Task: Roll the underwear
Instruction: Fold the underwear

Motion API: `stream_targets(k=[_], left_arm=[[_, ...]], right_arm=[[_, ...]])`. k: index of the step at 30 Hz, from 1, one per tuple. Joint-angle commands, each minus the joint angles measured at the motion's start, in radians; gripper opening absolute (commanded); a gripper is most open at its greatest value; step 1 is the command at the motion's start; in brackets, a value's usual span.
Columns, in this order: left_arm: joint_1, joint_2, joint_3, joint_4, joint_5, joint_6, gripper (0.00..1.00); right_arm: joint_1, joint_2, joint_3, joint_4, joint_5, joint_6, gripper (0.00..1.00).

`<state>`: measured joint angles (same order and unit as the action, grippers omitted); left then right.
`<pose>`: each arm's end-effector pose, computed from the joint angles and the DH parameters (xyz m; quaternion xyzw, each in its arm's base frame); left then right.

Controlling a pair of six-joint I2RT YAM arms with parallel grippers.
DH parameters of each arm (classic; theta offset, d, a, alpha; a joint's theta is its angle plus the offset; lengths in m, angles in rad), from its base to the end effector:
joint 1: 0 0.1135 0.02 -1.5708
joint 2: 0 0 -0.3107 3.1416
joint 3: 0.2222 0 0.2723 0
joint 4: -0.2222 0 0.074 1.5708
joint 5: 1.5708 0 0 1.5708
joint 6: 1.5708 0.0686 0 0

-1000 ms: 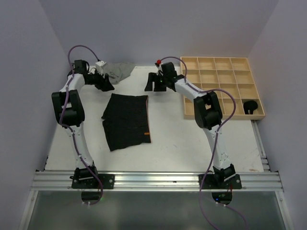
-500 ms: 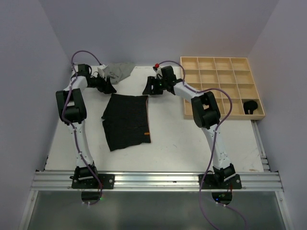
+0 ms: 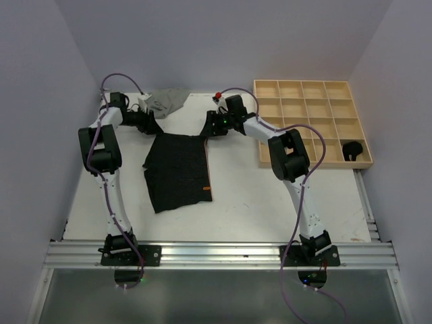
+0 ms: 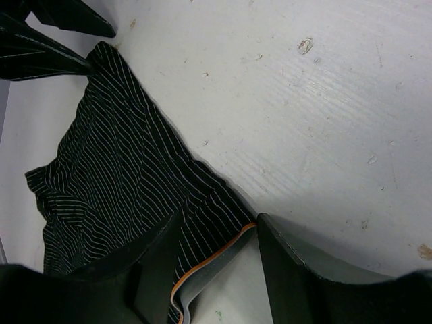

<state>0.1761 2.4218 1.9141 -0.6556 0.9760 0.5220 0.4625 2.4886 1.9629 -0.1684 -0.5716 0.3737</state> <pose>0.5608 0.0421 0.1384 0.2423 0.8358 -0.3704 0.3250 0.5453 0.3134 0.1366 -0.1581 0.8626 0.3986 0.2685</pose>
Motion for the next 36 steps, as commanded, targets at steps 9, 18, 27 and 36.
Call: stream_targets(k=[9, 18, 27, 36], left_arm=[[0.03, 0.011, 0.0, -0.033, 0.021, 0.036, 0.5], [0.03, 0.023, 0.019, -0.045, 0.03, 0.029, 0.39], [0.03, 0.027, 0.06, -0.104, 0.121, 0.059, 0.05], [0.031, -0.085, 0.086, 0.054, 0.113, -0.066, 0.0]], right_arm=[[-0.012, 0.042, -0.036, -0.097, 0.131, -0.048, 0.59], [-0.01, 0.053, -0.019, -0.112, 0.138, -0.085, 0.21], [-0.01, 0.012, 0.044, -0.123, 0.104, -0.094, 0.0], [-0.01, -0.054, 0.152, -0.166, 0.139, -0.142, 0.0]])
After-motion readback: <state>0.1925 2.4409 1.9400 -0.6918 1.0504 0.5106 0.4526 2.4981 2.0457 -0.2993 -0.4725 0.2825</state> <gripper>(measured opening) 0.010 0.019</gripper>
